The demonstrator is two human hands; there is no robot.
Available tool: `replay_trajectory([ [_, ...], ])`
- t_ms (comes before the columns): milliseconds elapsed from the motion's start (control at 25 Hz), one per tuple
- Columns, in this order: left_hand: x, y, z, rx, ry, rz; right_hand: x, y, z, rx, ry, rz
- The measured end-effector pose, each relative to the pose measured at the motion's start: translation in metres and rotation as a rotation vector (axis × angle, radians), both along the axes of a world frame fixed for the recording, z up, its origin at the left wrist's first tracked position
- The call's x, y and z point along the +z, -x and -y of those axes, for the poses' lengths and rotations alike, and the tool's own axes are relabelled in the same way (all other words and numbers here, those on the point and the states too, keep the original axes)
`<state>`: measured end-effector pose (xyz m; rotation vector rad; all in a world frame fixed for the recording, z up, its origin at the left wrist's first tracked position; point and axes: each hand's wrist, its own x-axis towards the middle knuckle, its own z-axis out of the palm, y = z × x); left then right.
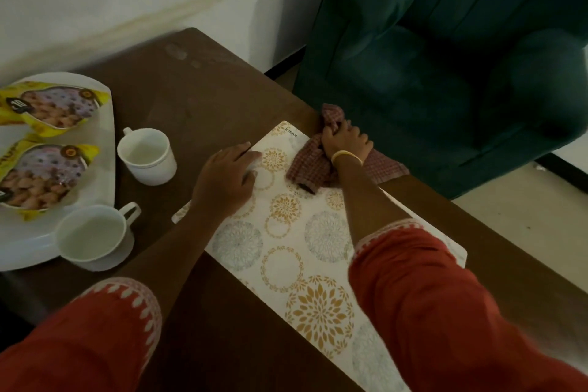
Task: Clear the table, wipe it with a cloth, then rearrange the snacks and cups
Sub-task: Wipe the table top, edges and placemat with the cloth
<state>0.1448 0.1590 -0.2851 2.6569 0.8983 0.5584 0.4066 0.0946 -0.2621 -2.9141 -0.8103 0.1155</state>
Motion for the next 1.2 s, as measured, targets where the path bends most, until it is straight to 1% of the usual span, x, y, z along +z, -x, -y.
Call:
replay_trajectory([
  [120, -0.004, 0.0, -0.002, -0.012, -0.01, 0.019, 0.0, 0.032, -0.03, 0.296, -0.02, -0.023],
  [200, -0.004, 0.0, -0.002, -0.006, 0.026, 0.044, -0.006, 0.059, -0.029, 0.537, 0.004, -0.019],
  [280, 0.001, 0.001, 0.002, -0.003, 0.076, 0.1, -0.005, 0.086, -0.012, 0.687, -0.025, -0.034],
  [400, 0.013, 0.007, 0.008, -0.027, 0.215, 0.243, -0.004, 0.126, 0.023, 0.762, -0.006, -0.033],
  [440, 0.017, 0.01, 0.009, -0.023, 0.229, 0.276, -0.004, 0.139, 0.035, 0.783, -0.003, -0.036],
  [520, 0.022, 0.016, 0.017, -0.032, 0.215, 0.281, -0.005, 0.162, 0.059, 0.827, -0.025, -0.036],
  [560, 0.024, 0.02, 0.025, -0.065, 0.237, 0.269, -0.001, 0.174, 0.072, 0.842, -0.061, -0.049],
  [640, 0.031, 0.029, 0.042, -0.152, 0.348, 0.223, 0.009, 0.196, 0.097, 0.795, -0.204, -0.158],
  [720, 0.039, 0.042, 0.058, -0.175, 0.437, 0.158, 0.018, 0.217, 0.123, 0.63, -0.392, -0.349],
  [760, 0.042, 0.051, 0.065, -0.172, 0.475, 0.139, 0.022, 0.223, 0.131, 0.508, -0.457, -0.442],
  [800, 0.048, 0.057, 0.071, -0.17, 0.53, 0.138, 0.025, 0.223, 0.134, 0.369, -0.522, -0.573],
  [840, 0.051, 0.061, 0.075, -0.175, 0.594, 0.149, 0.029, 0.221, 0.136, 0.212, -0.626, -0.76],
  [880, 0.056, 0.065, 0.08, -0.181, 0.668, 0.164, 0.034, 0.219, 0.136, 0.059, -0.78, -0.977],
  [920, 0.064, 0.068, 0.084, -0.183, 0.784, 0.186, 0.04, 0.217, 0.135, -0.089, -0.932, -1.164],
  [960, 0.074, 0.069, 0.089, -0.17, 0.947, 0.229, 0.047, 0.215, 0.135, -0.183, -1.076, -1.299],
  [1040, 0.092, 0.069, 0.09, -0.12, 1.327, 0.298, 0.065, 0.214, 0.13, -0.23, -1.314, -1.442],
  [1080, 0.098, 0.07, 0.09, -0.108, 1.459, 0.289, 0.073, 0.217, 0.126, -0.224, -1.392, -1.5],
  [1120, 0.103, 0.071, 0.09, -0.096, 1.528, 0.264, 0.082, 0.219, 0.122, -0.212, -1.439, -1.578],
  [1160, 0.107, 0.073, 0.092, -0.066, 1.577, 0.263, 0.091, 0.222, 0.118, -0.217, -1.434, -1.607],
  [1200, 0.109, 0.075, 0.092, -0.01, 1.585, 0.286, 0.096, 0.224, 0.113, -0.211, -1.391, -1.611],
])
